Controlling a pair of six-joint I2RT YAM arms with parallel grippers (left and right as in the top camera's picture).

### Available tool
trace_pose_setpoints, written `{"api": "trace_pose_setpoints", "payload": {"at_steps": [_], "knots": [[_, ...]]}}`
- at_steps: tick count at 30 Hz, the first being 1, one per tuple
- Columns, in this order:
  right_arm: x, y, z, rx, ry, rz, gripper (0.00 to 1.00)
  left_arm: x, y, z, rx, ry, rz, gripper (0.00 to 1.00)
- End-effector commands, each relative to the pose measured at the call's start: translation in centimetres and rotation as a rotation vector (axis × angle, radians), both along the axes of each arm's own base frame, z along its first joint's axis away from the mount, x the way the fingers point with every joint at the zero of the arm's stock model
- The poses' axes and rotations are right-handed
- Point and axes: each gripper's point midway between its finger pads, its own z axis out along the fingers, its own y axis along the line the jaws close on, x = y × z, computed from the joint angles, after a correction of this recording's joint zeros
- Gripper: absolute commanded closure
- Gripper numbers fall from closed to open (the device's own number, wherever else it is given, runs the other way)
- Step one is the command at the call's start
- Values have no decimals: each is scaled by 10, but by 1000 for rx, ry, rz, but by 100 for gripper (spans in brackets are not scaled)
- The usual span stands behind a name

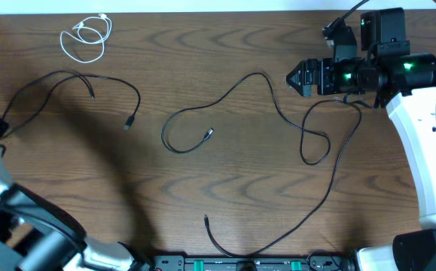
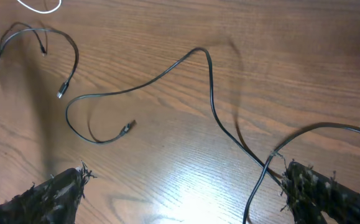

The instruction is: Untangle cables

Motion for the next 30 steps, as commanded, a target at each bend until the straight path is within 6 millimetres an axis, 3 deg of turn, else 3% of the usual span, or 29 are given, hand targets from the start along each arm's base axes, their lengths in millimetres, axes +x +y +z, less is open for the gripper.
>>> {"api": "trace_pose_setpoints", "payload": {"at_steps": [1, 7, 12, 19, 27, 28, 30], "knots": [[-2, 5, 4, 7, -9, 23, 1, -8, 0, 24, 26, -26, 46, 49], [-1, 5, 4, 0, -20, 36, 1, -20, -13, -3, -97, 20, 114, 20], [-1, 5, 4, 0, -23, 36, 1, -9, -24, -35, -264, -51, 200, 19], [-5, 5, 1, -2, -1, 36, 1, 19, -18, -66, -327, -114, 167, 20], [-5, 5, 1, -3, 0, 36, 1, 28, -15, -116, -411, -109, 214, 32], [-6, 5, 1, -3, 4, 36, 1, 30, -12, -119, -405, -115, 214, 38], [-7, 4, 0, -4, 11, 36, 1, 35, -7, -120, -389, -134, 209, 61]]}}
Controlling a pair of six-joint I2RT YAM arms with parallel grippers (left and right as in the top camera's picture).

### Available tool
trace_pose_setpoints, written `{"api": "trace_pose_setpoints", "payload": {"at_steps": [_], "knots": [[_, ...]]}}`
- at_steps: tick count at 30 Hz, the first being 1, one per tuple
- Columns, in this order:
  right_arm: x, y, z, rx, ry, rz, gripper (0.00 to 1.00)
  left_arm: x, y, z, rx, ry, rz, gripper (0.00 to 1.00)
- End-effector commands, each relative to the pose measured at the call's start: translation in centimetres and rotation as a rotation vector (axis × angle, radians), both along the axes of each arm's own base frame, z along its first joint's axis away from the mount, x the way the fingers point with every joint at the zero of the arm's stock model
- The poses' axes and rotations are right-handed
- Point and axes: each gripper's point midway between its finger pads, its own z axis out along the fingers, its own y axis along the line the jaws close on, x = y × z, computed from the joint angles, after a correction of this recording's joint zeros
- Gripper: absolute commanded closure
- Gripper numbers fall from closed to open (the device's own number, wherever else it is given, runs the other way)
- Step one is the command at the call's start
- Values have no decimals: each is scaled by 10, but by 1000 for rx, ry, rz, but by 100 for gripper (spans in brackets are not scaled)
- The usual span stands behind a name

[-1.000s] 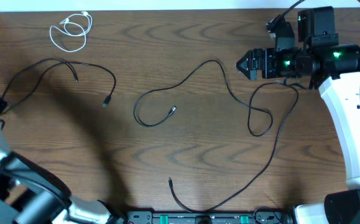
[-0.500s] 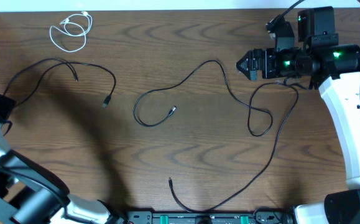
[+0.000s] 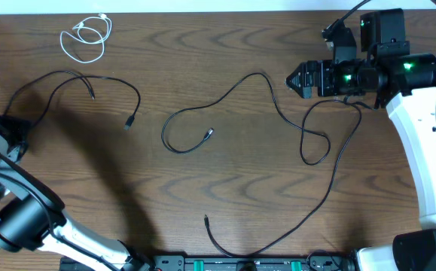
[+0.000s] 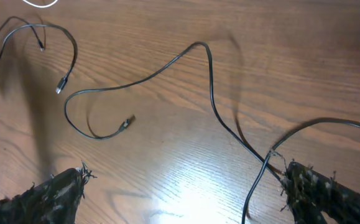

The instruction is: Untangle cables

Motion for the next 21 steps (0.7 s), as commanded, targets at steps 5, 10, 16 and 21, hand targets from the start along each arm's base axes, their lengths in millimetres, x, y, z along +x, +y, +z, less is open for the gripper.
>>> {"api": "trace_pose_setpoints", "payload": {"at_steps": [5, 10, 16, 21], "knots": [[-5, 5, 2, 3, 3, 27, 1, 20, 20, 14, 105, -80, -44, 93], [-5, 5, 2, 4, 6, 24, 1, 30, 31, 25, 230, -77, -169, 93], [-6, 5, 1, 4, 11, 24, 1, 36, 46, 39, 327, -97, -197, 93], [-11, 4, -2, 1, 35, 24, 1, 33, 60, 47, 385, -104, -205, 93]]}}
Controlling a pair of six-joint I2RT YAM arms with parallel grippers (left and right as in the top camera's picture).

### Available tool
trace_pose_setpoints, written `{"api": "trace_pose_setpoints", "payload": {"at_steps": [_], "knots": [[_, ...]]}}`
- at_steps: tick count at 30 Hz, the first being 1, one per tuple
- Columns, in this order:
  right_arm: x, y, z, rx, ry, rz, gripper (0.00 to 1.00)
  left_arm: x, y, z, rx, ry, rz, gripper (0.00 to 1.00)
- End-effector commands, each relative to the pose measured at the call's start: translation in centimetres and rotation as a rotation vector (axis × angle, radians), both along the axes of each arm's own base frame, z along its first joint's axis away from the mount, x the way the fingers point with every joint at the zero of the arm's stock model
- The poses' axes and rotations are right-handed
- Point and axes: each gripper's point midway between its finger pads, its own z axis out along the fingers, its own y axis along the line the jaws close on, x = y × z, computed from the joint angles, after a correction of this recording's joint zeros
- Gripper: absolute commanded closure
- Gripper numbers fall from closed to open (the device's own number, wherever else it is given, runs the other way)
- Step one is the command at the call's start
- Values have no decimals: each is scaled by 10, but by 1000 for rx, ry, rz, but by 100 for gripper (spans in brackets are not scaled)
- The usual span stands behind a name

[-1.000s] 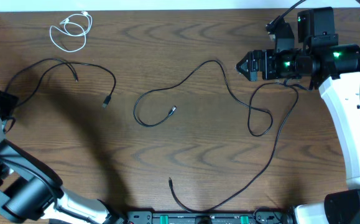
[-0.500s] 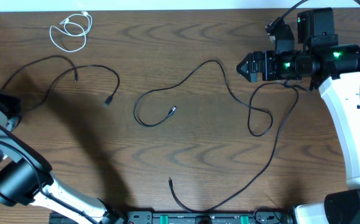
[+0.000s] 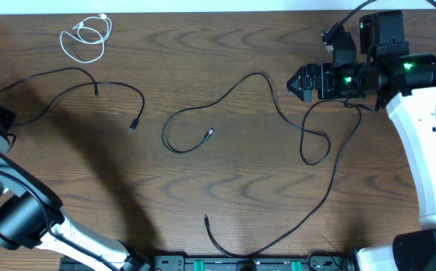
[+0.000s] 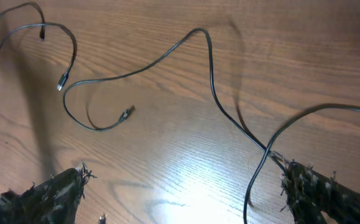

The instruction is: Untangle cables

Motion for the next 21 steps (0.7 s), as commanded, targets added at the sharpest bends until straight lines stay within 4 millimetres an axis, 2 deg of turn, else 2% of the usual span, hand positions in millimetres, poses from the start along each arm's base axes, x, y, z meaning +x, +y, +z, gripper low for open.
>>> {"api": "trace_pose_setpoints", "payload": {"at_steps": [1, 2, 3, 4, 5, 9, 12, 16, 18, 21], "knots": [[-3, 5, 3, 6, -2, 24, 1, -7, 14, 7, 68, 22, -17, 89], [-4, 5, 2, 6, -1, 24, 1, -8, 15, 7, 77, 29, -25, 69], [-4, 5, 2, 6, -1, 24, 1, -9, 15, 7, 84, 37, -34, 35], [-3, 5, 2, 6, -1, 24, 1, -9, 15, 7, 93, 49, -48, 12], [-3, 5, 3, 6, -3, 24, 1, -10, 14, 5, 100, 63, -63, 4], [-3, 5, 3, 6, -4, 24, 1, -12, 11, 6, 93, 79, -73, 2], [-3, 5, 2, 6, -1, 24, 1, -13, 9, 25, 111, 60, -69, 2], [-3, 4, 2, 2, -4, 23, 1, -7, -1, 80, 152, -48, -83, 2], [-1, 4, 3, 2, -15, 22, 1, 1, -21, 117, 130, -162, -145, 2], [2, 5, 5, 3, -30, 22, 1, 14, -69, 164, -14, -366, -283, 2]]}}
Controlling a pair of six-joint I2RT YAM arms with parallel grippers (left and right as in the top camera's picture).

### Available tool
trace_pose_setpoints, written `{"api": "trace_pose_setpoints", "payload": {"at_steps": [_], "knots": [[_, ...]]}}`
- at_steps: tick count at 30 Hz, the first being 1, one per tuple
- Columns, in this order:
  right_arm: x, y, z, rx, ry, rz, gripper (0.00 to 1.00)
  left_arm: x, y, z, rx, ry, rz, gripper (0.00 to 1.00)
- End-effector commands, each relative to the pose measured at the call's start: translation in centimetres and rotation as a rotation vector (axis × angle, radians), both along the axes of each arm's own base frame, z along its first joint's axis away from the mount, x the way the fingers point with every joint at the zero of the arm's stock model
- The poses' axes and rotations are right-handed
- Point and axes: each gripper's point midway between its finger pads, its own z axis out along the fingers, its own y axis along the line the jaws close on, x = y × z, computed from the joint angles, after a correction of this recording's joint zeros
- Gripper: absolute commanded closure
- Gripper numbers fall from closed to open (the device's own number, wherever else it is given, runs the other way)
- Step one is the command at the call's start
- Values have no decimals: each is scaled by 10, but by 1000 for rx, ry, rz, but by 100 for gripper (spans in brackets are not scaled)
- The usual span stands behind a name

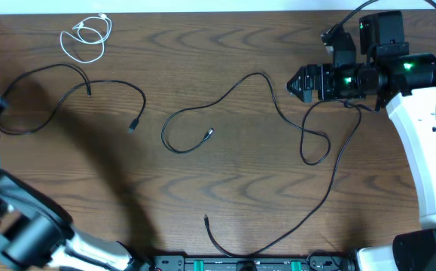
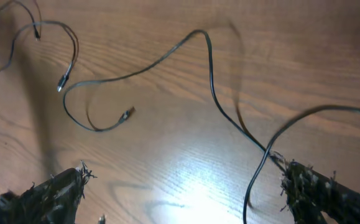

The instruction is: Untangle cables

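Three black cables lie on the wooden table (image 1: 225, 188). The left cable (image 1: 112, 86) runs to my left gripper at the table's left edge, which looks shut on its end. The middle cable (image 1: 233, 90) loops and crosses the long cable (image 1: 330, 188) near the right. My right gripper (image 1: 291, 81) hovers open there. In the right wrist view the gripper (image 2: 186, 186) has its fingers wide apart, and the long cable (image 2: 257, 180) hangs just beside the right fingertip (image 2: 295, 177), crossing the middle cable (image 2: 167, 59).
A coiled white cable (image 1: 86, 38) lies at the back left. The long cable's free end (image 1: 206, 218) lies near the front edge. The left arm's body fills the front left corner.
My left gripper has moved a little toward the back along the left edge, and the left cable's end now curls into a small loop beside it. The right gripper stays open in place.
At first my left gripper held the left cable's end at the left edge. It then sat slightly further in, then back out at the edge, and the cable changed shape each time. My right gripper hovered open over the cable crossing throughout.
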Motion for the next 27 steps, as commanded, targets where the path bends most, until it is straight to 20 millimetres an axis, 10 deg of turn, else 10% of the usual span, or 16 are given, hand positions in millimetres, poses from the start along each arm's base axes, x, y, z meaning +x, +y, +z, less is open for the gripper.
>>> {"api": "trace_pose_setpoints", "payload": {"at_steps": [1, 6, 17, 21, 27], "knots": [[1, 5, 5, 3, -24, 22, 1, 20, -66, 71, -168, -256, -227, 2], [3, 5, 6, 4, -35, 21, 1, 34, -179, 90, -456, -310, -587, 2], [14, -23, -2, -73, 2, -190, 1, 36, -371, -31, -161, 409, -853, 2], [21, -30, -1, -138, -61, -133, 1, 36, -406, -45, -29, 506, -821, 2], [20, -10, -18, -172, -99, 114, 1, 37, -401, -46, -139, 487, -605, 1]]}}
